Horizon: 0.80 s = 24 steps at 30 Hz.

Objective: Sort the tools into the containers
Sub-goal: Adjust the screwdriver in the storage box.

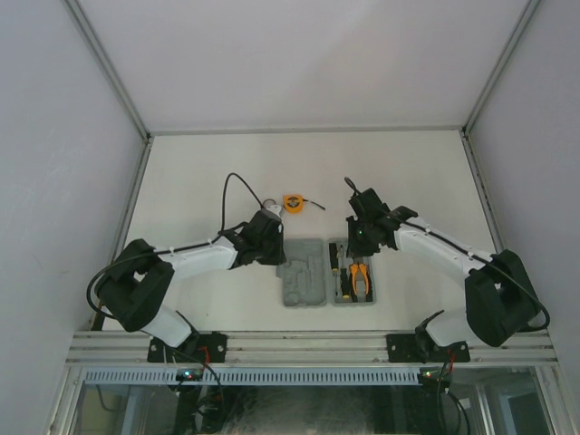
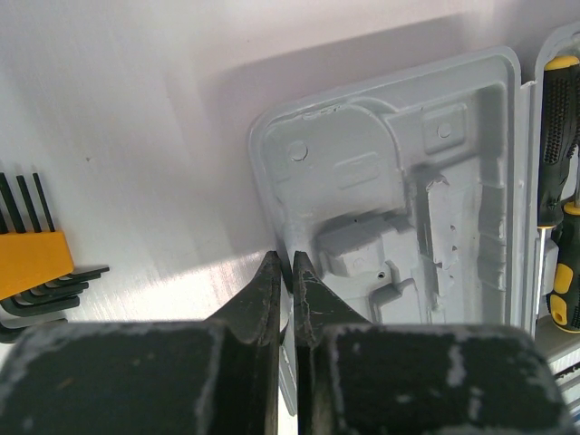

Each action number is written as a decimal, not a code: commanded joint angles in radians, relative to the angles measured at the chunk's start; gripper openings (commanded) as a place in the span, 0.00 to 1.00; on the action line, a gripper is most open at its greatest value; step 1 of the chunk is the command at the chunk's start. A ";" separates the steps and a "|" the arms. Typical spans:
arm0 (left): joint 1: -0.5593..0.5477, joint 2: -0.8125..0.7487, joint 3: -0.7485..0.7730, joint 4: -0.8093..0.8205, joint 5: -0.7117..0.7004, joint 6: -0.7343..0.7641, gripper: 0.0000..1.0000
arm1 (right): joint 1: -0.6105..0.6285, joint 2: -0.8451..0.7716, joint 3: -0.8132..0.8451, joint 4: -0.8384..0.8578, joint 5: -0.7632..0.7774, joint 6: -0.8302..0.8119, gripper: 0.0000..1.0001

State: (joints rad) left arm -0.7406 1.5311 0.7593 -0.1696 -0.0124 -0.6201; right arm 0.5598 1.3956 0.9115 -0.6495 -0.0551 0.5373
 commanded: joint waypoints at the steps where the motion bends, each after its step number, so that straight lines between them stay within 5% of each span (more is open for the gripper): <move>1: -0.017 0.016 0.008 -0.022 0.026 0.014 0.00 | 0.038 0.041 0.023 0.009 0.024 -0.011 0.14; 11: -0.018 0.014 0.006 -0.025 0.025 0.010 0.00 | 0.091 0.148 0.028 0.042 0.080 -0.008 0.12; 24: -0.017 0.021 0.012 -0.029 0.021 -0.028 0.00 | 0.133 0.228 0.038 -0.122 0.043 -0.016 0.03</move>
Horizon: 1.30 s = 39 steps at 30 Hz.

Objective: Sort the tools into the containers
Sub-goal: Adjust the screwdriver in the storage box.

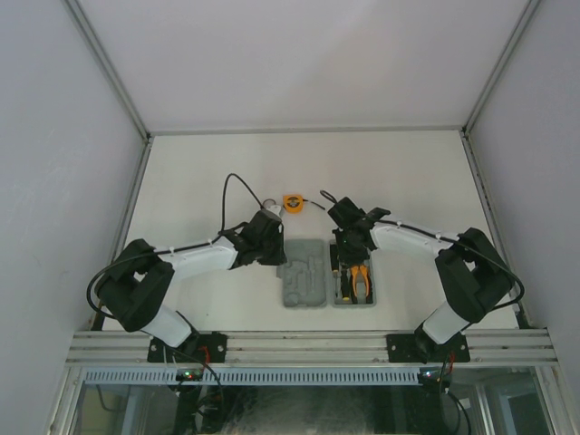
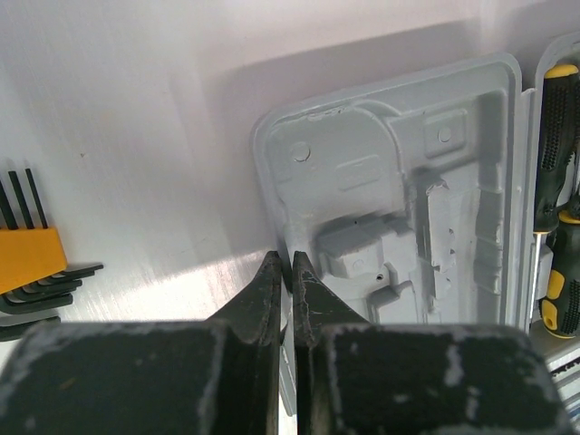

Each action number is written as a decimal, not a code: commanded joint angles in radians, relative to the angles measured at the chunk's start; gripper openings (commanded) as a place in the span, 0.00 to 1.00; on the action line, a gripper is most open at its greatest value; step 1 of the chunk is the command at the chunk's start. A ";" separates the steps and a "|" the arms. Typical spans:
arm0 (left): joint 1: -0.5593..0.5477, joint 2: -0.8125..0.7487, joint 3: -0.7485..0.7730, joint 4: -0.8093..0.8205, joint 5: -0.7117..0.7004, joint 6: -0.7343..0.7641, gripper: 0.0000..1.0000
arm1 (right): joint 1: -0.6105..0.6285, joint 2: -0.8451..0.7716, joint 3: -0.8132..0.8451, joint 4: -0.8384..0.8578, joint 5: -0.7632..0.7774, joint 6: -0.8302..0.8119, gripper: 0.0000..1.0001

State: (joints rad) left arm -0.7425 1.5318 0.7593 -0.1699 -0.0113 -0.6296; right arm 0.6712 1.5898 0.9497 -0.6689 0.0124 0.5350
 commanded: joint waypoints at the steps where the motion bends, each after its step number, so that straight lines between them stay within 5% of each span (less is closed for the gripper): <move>1: -0.015 0.019 0.011 -0.027 0.020 -0.024 0.00 | 0.027 0.037 -0.001 -0.110 -0.033 -0.010 0.03; 15: -0.015 0.012 0.003 -0.028 0.012 -0.076 0.00 | 0.058 0.011 -0.009 -0.155 -0.063 0.022 0.00; 29: -0.015 0.005 -0.004 -0.028 0.008 -0.093 0.00 | 0.035 -0.234 0.004 -0.058 0.129 0.052 0.18; 39: -0.015 -0.039 -0.060 0.009 -0.001 -0.239 0.00 | 0.043 -0.252 -0.010 -0.057 0.129 0.062 0.18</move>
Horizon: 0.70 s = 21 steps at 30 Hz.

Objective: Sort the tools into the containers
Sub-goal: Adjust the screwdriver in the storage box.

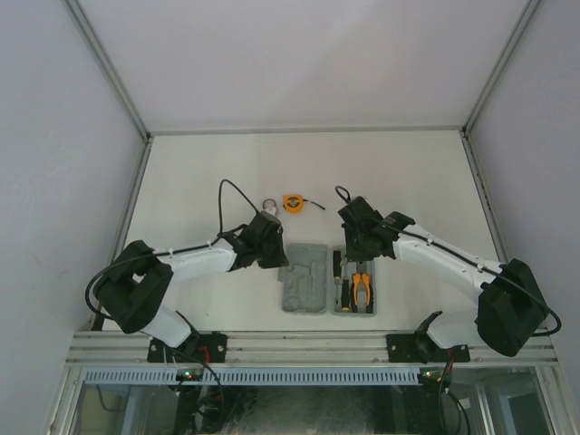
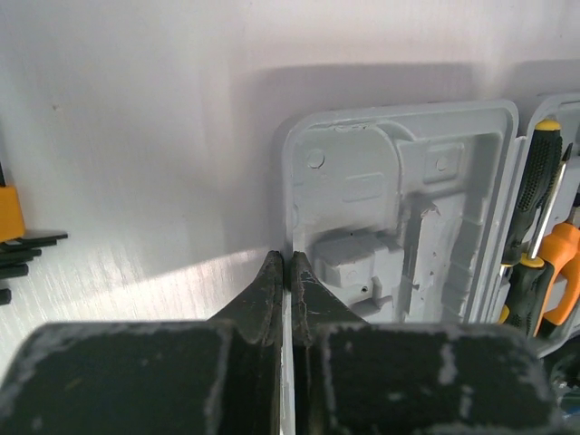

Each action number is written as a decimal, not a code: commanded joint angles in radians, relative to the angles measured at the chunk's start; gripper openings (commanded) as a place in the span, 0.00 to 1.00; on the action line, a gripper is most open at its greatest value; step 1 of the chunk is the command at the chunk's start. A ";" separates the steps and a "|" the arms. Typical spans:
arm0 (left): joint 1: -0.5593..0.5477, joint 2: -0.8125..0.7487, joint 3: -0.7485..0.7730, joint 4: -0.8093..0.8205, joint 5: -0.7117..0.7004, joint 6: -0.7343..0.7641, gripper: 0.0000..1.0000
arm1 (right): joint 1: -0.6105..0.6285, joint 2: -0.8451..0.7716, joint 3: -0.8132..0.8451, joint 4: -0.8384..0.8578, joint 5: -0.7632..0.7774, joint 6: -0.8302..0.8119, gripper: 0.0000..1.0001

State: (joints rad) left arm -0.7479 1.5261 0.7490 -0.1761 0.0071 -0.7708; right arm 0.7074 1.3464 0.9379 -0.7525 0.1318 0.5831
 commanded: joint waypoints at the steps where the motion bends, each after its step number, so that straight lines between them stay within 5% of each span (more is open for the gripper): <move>1: -0.010 -0.043 -0.057 0.018 -0.024 -0.116 0.00 | 0.009 -0.007 0.001 0.034 0.001 0.014 0.17; 21: 0.011 -0.110 -0.106 -0.003 -0.107 -0.237 0.00 | 0.058 0.129 0.000 0.015 -0.097 0.037 0.15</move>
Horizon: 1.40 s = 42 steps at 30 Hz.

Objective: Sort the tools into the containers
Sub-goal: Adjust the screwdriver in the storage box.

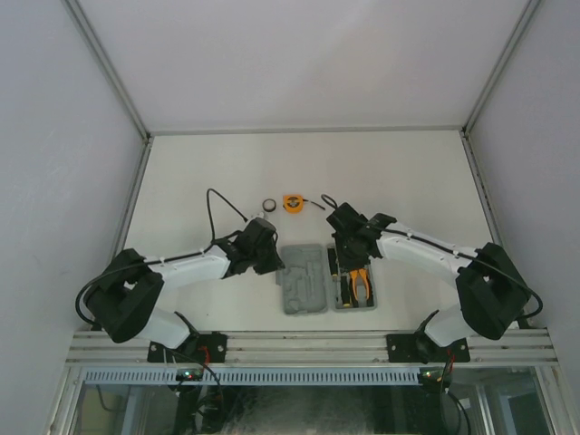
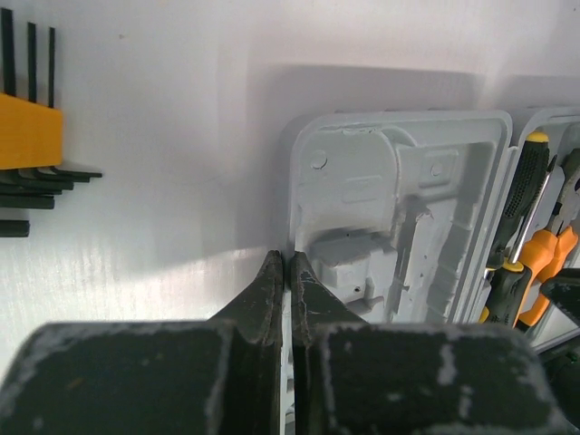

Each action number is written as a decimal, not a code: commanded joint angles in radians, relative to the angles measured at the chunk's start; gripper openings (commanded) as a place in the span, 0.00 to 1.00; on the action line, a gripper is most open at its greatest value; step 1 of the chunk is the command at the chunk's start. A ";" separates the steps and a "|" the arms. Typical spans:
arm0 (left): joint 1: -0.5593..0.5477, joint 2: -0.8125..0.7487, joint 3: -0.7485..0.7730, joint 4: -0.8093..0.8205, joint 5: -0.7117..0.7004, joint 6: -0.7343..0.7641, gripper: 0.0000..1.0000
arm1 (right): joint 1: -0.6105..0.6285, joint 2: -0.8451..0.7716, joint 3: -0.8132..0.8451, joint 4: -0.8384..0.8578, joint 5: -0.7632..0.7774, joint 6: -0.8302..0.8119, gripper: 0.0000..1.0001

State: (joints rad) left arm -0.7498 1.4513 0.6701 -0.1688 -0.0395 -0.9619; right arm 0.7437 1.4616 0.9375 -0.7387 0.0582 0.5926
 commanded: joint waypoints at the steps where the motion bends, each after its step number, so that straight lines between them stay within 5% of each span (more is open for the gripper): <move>1: 0.018 -0.039 -0.030 -0.012 -0.061 -0.049 0.00 | 0.023 0.022 0.001 0.003 -0.023 0.031 0.14; 17: 0.030 -0.048 -0.033 -0.015 -0.051 -0.017 0.00 | 0.007 0.051 0.001 0.099 -0.015 0.037 0.11; 42: 0.030 -0.038 -0.024 -0.020 -0.048 -0.009 0.00 | 0.030 0.040 0.002 0.015 0.035 0.056 0.11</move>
State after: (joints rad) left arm -0.7277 1.4261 0.6518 -0.1799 -0.0566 -0.9829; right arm 0.7624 1.5391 0.9375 -0.6849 0.0677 0.6353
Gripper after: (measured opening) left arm 0.034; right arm 0.105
